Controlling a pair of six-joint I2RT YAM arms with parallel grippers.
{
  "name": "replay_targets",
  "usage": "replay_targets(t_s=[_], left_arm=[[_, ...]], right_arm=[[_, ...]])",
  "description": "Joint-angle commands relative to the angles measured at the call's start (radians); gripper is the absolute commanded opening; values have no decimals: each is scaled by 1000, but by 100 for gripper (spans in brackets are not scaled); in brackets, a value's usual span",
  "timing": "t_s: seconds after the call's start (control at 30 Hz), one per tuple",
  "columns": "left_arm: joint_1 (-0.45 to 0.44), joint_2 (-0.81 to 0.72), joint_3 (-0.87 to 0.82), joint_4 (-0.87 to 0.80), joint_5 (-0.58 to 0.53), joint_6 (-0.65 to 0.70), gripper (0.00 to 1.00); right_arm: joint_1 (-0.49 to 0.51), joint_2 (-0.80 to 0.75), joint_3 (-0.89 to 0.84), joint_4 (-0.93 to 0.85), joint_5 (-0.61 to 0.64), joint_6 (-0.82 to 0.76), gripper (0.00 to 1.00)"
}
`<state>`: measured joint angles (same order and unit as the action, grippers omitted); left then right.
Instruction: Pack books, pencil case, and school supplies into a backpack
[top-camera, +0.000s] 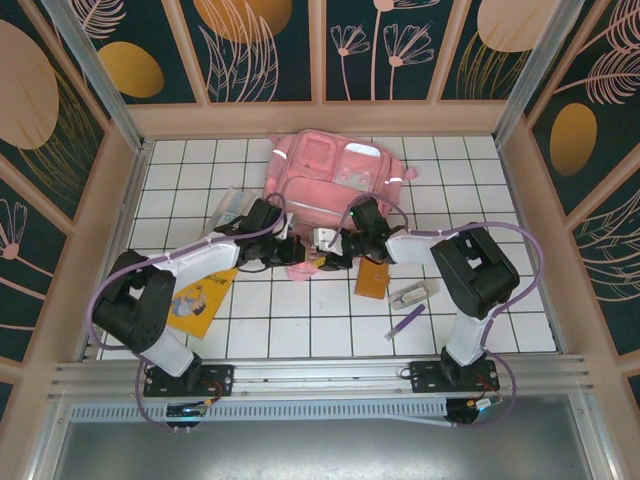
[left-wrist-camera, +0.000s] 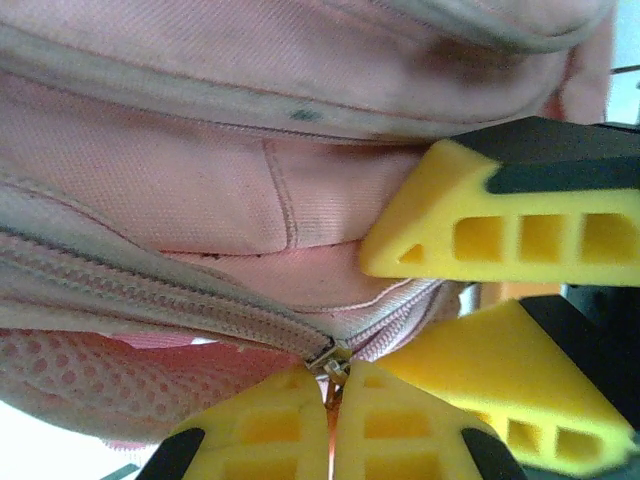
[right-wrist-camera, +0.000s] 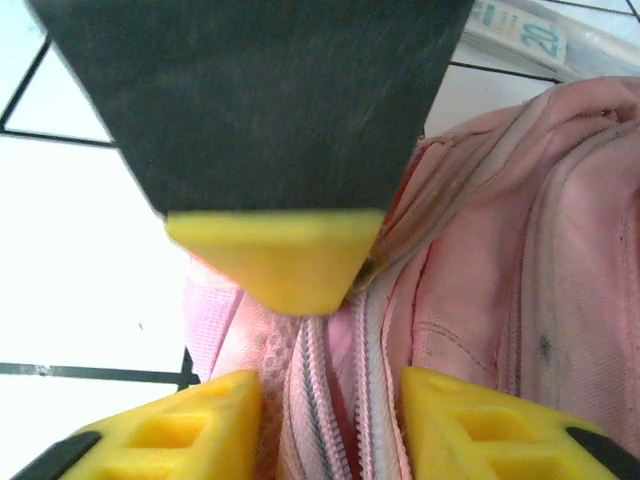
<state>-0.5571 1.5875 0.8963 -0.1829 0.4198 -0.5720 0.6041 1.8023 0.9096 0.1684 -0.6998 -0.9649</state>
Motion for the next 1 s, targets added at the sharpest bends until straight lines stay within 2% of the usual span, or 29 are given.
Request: replay_targets(t_s=[0.0,0.07,0.13,0.27,0.4,0.53,0.63,0.67,0.7,0.77,0.83,0.9,0.97], left_arm=[[34,-73,-32,48,91,119,0],[48,-98,-45,39,77,194,0],[62,-107,-49,15,34,257,0],[89,-104,-46,-29,-52,356,0],[109,-103,-51,-25,-111,425,0],[118,-69,-46,-21,-227,495,0],[118,-35,-40,-6,-201,537,0],[119,-32,-45,10,-158,551,0],[117,-33,-53,28,-106,559,0],[116,-53,-76,76,-16,559,0],[115,-82,-91,116,48,548,0],[115,-105,-103,147,78,532,1],[115,-116,-114,176,104,509,33]], right_arm=[[-1,5,2,-36,133,-41,22],[-7,-11,-16,-20,163,-52,7],[-22,-30,-27,-24,141,-63,0],[-51,-82,-47,-68,80,-122,0],[-100,-125,-59,-138,95,-203,0],[-149,-152,-69,-183,114,-265,0],[-179,-172,-82,-181,140,-275,0],[-186,-184,-89,-161,135,-253,8],[-190,-197,-96,-135,117,-225,21],[-195,-223,-103,-90,32,-162,40],[-185,-231,-95,-50,-52,-83,48],[-151,-223,-81,-30,-72,-41,50],[-110,-202,-61,-37,-40,-44,50]])
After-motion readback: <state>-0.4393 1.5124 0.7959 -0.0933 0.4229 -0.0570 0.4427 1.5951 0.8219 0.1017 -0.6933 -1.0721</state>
